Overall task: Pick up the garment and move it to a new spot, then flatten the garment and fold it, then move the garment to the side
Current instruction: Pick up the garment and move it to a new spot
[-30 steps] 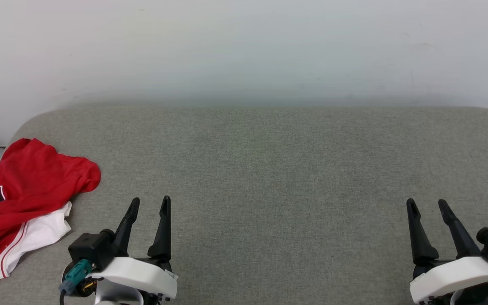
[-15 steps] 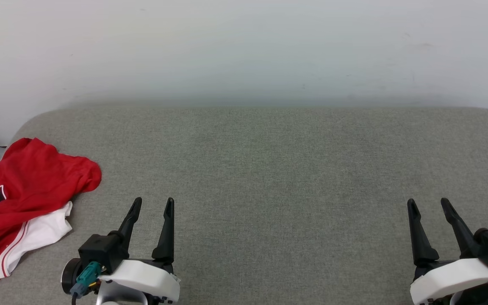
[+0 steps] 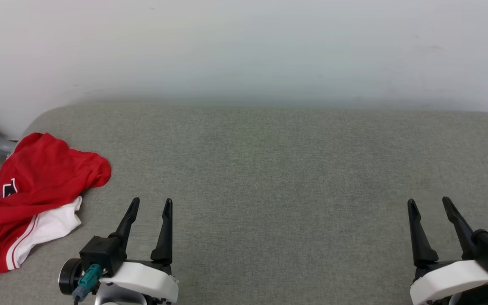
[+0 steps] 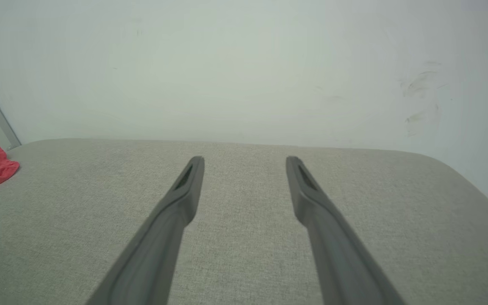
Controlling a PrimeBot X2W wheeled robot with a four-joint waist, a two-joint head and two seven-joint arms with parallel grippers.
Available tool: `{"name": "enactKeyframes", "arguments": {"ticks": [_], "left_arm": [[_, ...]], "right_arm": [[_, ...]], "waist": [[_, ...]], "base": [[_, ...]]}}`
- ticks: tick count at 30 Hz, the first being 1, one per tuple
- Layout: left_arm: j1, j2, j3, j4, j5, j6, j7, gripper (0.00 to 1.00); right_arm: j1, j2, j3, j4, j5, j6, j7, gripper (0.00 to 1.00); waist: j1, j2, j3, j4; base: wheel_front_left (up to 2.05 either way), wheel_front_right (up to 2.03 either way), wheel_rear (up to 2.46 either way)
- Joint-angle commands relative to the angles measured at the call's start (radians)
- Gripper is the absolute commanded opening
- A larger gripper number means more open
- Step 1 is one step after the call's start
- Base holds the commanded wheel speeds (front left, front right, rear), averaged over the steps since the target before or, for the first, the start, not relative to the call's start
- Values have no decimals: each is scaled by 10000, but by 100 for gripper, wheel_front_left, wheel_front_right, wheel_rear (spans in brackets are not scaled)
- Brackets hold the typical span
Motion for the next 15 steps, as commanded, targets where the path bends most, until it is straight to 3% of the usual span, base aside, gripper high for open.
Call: {"name": "enactKeyframes", "arguments": {"ticks": [1,15], "left_arm": [[45,-4,49,23,151,-19,-74,100],[-65,-16,436,233,282,25,-184,100]], "right_arm": [[106,-15,11,-66,-199,-3,-58,100],[64,-12,253,27,-410,-3,-58,100]], "waist": [[0,0,-11,133],[0,0,-182,1931]], "base": [[0,0,0],[0,0,0]]}}
